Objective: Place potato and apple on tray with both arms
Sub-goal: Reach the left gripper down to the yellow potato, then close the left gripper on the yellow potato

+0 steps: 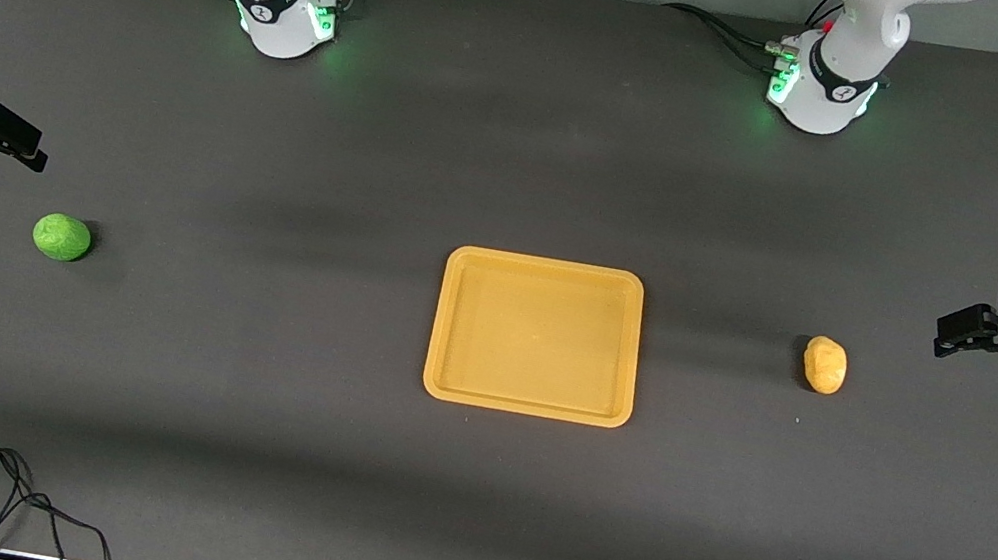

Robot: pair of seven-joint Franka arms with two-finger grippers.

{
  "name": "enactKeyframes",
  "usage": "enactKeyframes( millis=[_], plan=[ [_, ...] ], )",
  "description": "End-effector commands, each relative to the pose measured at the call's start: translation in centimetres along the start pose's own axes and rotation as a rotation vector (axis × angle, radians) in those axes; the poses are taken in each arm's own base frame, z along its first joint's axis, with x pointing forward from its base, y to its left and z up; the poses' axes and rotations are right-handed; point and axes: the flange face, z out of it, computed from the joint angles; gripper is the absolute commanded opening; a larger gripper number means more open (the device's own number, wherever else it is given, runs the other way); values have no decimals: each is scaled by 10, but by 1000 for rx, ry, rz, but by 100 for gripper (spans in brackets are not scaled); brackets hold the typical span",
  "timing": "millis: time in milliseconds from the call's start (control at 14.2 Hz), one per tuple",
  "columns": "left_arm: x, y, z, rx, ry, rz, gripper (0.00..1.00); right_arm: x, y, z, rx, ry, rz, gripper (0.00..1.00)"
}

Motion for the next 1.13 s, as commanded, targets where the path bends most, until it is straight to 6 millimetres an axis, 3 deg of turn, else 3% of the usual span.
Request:
enactKeyframes(
  millis=[0, 212, 423, 846, 1058],
  plan=[
    [3, 3, -3, 14, -10, -7, 100, 0, -1, -4, 19, 4, 20, 100],
    [4, 3, 11, 10, -32, -4, 100, 0, -1, -4, 17, 4, 13, 100],
    [2, 1, 73, -7, -150, 4, 99, 0, -1, 1, 20, -6, 14, 100],
    [-8, 2, 222, -40, -290, 51, 94, 4, -3, 5, 20, -13, 24, 100],
    [-10, 1, 269, -58, -316, 51, 94, 4, -3, 2, 19, -7, 24, 100]
  ],
)
